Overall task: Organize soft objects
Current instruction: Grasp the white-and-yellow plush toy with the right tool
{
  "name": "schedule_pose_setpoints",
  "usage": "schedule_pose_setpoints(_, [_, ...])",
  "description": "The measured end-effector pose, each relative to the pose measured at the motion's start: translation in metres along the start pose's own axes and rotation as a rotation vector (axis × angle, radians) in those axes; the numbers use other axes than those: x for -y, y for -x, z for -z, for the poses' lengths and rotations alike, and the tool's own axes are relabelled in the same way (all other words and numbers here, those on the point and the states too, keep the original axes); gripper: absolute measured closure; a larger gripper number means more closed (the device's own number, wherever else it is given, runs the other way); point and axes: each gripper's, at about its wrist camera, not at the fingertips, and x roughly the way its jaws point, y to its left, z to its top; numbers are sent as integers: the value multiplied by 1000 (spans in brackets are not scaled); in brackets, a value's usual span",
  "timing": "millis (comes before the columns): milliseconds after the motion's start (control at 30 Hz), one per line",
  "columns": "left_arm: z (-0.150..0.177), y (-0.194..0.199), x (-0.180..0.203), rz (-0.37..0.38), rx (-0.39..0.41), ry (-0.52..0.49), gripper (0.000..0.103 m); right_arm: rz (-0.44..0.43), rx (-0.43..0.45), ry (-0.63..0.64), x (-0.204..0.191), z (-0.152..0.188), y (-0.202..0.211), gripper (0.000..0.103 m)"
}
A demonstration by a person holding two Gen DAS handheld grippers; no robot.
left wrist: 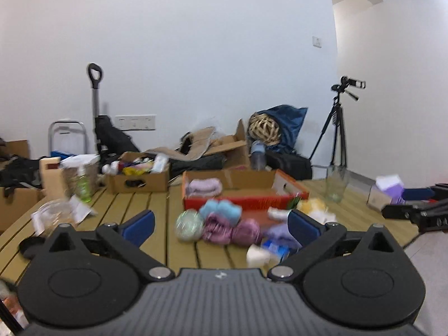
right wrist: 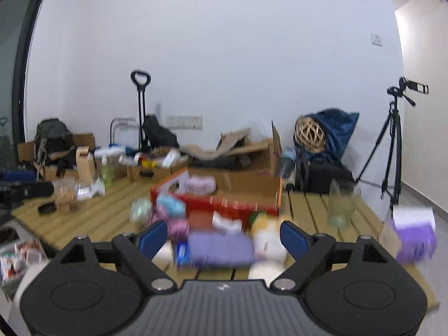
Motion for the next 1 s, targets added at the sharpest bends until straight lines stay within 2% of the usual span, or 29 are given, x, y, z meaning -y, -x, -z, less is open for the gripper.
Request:
schedule_pose_setpoints(67, [15,7,2,-22,-11,-19,0,7,2,-32,-7,24,13,16])
schedule_pose_setpoints(133, [22,5,2,2,-42,-26,0,-6,-3,-76,-8,36,20,16])
schedule_pose_setpoints(367, [23,-38,10,43,-91,-4,0,80,-20,-95,8,41,-6,18])
schedule_pose_setpoints(600, [15,-117,49,113,-153,-65,0,126,-65,-85,47,37,-91,20])
schedule_pose_setpoints(667, [9,-140,62,126,-153,-87,0,119,-93,-128,65,34,-126,24])
schedule_pose_setpoints(800, [-4,-181,84,153,-158,-111,0,90,-151,-199,94,32,-193,25])
schedule_pose_setpoints(867, [-10,-197,96,169,-156,-129,0,46,-175,-231,104,34,-218,35])
schedule_pose_setpoints(900, [-12,-206,102,175,-154,-141,0,19,-198,-244,108,35,-228,53])
schedule_pose_setpoints(933, [-15,-215,107,183,-154,-151,0,-3,-225,-246,111,37,-235,53])
schedule_pose_setpoints(1000, [-18,-233,119,204,-160,-167,0,-33,-216,-254,120,41,-233,55])
